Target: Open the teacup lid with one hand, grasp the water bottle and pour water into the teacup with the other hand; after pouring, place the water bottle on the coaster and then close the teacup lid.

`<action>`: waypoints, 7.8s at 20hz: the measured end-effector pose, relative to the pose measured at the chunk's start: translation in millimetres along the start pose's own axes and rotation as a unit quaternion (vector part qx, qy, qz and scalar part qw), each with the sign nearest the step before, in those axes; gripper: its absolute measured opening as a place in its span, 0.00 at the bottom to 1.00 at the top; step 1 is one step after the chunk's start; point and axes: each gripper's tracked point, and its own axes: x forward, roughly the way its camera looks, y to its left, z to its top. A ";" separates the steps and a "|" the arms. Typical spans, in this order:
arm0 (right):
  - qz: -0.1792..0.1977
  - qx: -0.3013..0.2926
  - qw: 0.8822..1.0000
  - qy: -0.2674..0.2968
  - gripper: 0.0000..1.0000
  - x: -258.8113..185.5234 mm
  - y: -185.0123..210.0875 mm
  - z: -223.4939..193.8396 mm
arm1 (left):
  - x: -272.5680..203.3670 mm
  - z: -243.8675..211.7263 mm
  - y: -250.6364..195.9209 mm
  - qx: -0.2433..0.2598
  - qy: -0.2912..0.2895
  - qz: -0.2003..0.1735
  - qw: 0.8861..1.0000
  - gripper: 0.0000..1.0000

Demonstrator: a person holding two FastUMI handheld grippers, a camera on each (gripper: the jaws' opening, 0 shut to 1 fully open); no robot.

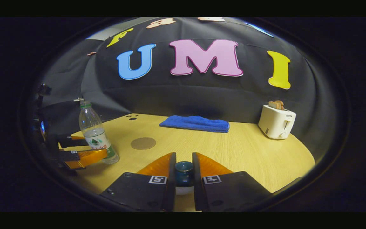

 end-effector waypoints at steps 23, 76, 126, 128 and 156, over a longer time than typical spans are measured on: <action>-0.047 0.028 0.998 0.010 0.22 -24.0 -54.7 -1.5 | 51.0 35.9 16.3 0.166 0.024 0.048 0.985 0.76; -0.106 0.123 0.987 0.015 0.27 -77.4 -95.9 -39.9 | 116.4 0.6 -87.5 0.828 0.090 -0.184 0.521 0.76; -0.104 0.131 0.986 0.014 0.31 -87.5 -97.5 -7.2 | 95.2 38.0 -93.2 0.818 0.080 -0.192 0.536 0.76; -0.100 0.120 0.988 0.015 0.31 -86.9 -97.4 2.6 | 95.0 35.4 -90.9 0.770 0.085 -0.191 0.603 0.76; -0.035 0.084 0.996 0.007 0.27 -13.5 -21.2 13.0 | 144.2 7.2 -164.4 0.002 -0.085 -0.107 0.991 0.77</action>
